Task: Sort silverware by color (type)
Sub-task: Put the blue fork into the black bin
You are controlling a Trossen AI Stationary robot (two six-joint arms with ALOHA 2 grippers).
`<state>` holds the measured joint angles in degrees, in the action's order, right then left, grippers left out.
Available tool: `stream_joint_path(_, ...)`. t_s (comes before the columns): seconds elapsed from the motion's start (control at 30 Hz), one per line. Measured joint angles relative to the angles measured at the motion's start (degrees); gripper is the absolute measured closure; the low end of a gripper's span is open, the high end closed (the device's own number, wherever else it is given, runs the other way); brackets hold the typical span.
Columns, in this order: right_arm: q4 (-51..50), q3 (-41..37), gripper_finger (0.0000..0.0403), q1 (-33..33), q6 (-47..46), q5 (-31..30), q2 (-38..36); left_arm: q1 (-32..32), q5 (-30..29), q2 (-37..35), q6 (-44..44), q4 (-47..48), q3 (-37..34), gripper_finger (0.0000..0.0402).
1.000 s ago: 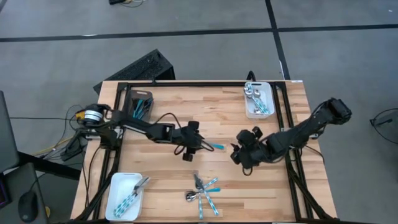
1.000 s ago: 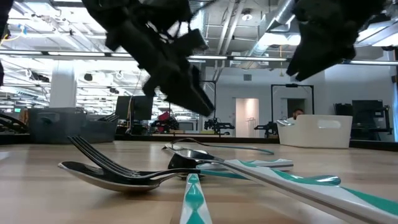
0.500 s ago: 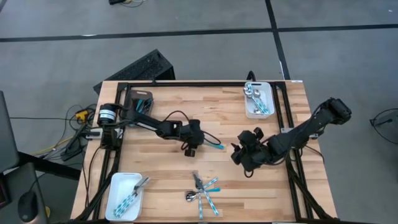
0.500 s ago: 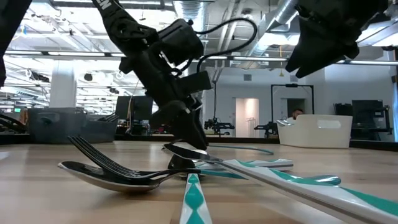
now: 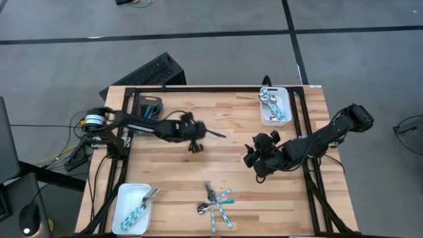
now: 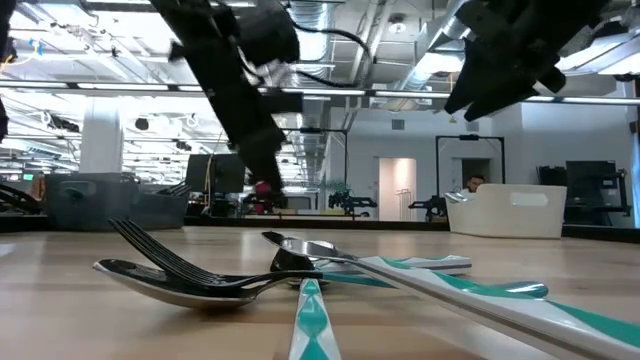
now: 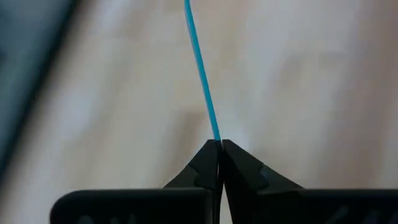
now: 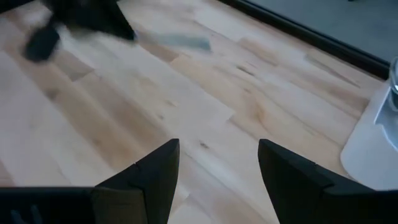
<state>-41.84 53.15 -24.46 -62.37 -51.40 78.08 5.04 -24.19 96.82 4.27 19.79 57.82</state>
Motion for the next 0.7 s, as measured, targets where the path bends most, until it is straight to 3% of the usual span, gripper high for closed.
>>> stream_joint_path(0.2, 1.03, -0.01, 0.0159, 1.11, -0.17, 0.07, 0.00, 0.30, -24.24, -15.57, 9.01, 10.37, -4.27, 0.0400)
stream_joint_path(0.3, 1.91, -0.02, 0.0159, 1.11, -0.15, 0.04, 0.00, 0.61, -31.99, -23.11, 15.98, 16.41, -8.25, 0.0400)
stream_joint_path(0.47, 2.17, -0.01, 0.0159, 1.11, -0.15, 0.00, 0.00, 3.83, -33.36, -33.79, 22.67, 22.22, -15.79, 0.0400)
stream_joint_path(0.7, 2.48, -0.02, 0.0159, 1.12, 0.09, -0.11, 0.00, 11.43, -30.12, -42.52, 18.64, 20.92, -25.47, 0.0400)
